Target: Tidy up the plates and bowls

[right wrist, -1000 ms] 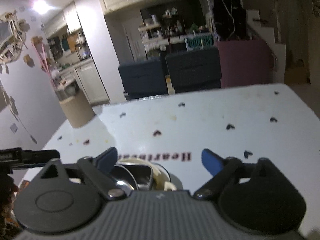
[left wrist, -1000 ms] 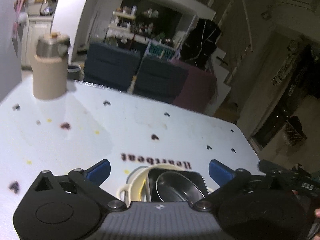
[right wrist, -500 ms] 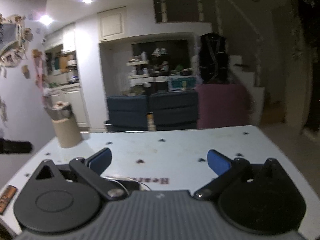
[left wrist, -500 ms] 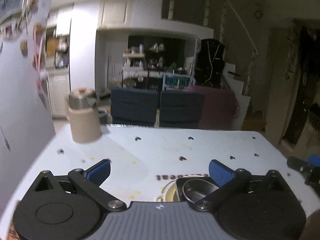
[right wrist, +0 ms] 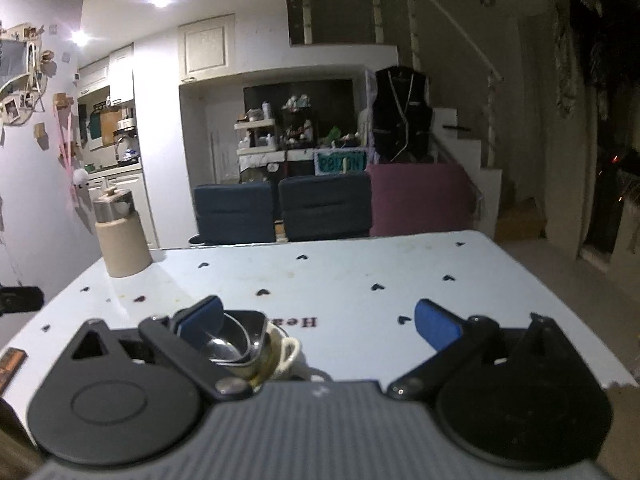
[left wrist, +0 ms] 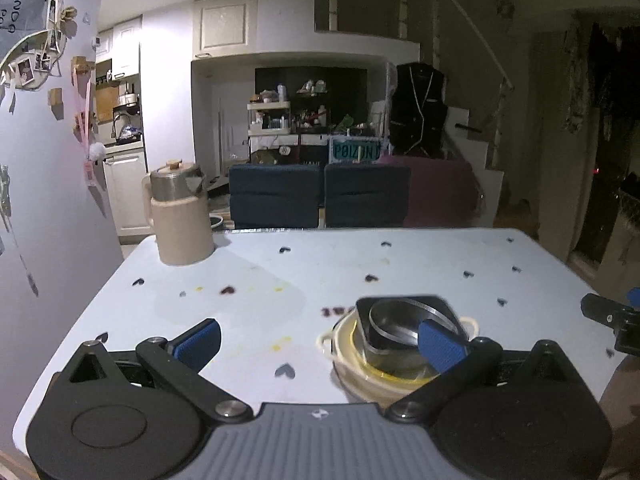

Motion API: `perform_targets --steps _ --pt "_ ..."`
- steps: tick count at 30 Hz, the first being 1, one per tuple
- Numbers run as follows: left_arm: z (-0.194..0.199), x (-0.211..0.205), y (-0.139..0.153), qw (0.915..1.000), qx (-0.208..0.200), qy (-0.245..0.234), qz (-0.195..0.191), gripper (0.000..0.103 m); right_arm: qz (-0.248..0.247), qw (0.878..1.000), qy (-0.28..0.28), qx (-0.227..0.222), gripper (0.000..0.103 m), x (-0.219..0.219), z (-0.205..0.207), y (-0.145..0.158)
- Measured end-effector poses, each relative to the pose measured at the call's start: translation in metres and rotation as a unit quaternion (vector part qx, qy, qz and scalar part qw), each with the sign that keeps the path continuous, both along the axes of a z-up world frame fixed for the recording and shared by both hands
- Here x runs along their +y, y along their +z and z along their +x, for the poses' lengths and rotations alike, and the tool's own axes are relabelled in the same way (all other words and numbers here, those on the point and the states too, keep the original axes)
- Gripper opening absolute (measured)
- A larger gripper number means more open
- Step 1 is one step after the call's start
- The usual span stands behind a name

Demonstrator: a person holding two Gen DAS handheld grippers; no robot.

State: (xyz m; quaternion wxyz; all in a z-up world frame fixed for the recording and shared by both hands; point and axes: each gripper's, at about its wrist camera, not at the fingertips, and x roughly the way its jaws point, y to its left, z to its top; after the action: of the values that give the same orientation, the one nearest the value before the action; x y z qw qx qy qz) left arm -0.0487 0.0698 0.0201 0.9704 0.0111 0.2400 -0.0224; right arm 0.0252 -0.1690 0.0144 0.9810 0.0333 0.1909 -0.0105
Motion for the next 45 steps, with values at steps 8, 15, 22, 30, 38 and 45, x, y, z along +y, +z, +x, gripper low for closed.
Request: perform_targets --steps 8,15,22,30,38,45 --pt "-0.005 0.001 -0.034 0.9995 0.018 0.024 0.007 0.103 -0.040 0.999 0.016 0.003 0.103 0.010 -0.010 -0.023" --pt "-0.010 -0.005 -0.043 0.9996 0.008 0.014 0.023 0.103 -0.059 0.998 0.028 -0.012 0.103 0.015 -0.015 -0.029" --pt "-0.013 -0.014 -0.047 0.9994 -0.001 0.000 0.034 0.103 -0.068 0.998 0.015 -0.003 0.103 0.013 -0.026 -0.041" --pt "-0.013 -0.018 -0.053 0.9993 0.004 -0.004 0.036 0.103 -0.066 0.998 0.015 -0.003 0.103 0.010 -0.029 -0.044" --pt "-0.015 -0.019 -0.055 0.9994 0.003 -0.005 0.035 0.103 -0.066 0.998 0.019 -0.001 0.103 0.010 -0.030 -0.046" --pt "-0.015 -0.018 -0.054 0.9994 0.002 -0.005 0.035 0.103 -0.067 0.998 0.020 -0.001 0.103 0.011 -0.030 -0.046"
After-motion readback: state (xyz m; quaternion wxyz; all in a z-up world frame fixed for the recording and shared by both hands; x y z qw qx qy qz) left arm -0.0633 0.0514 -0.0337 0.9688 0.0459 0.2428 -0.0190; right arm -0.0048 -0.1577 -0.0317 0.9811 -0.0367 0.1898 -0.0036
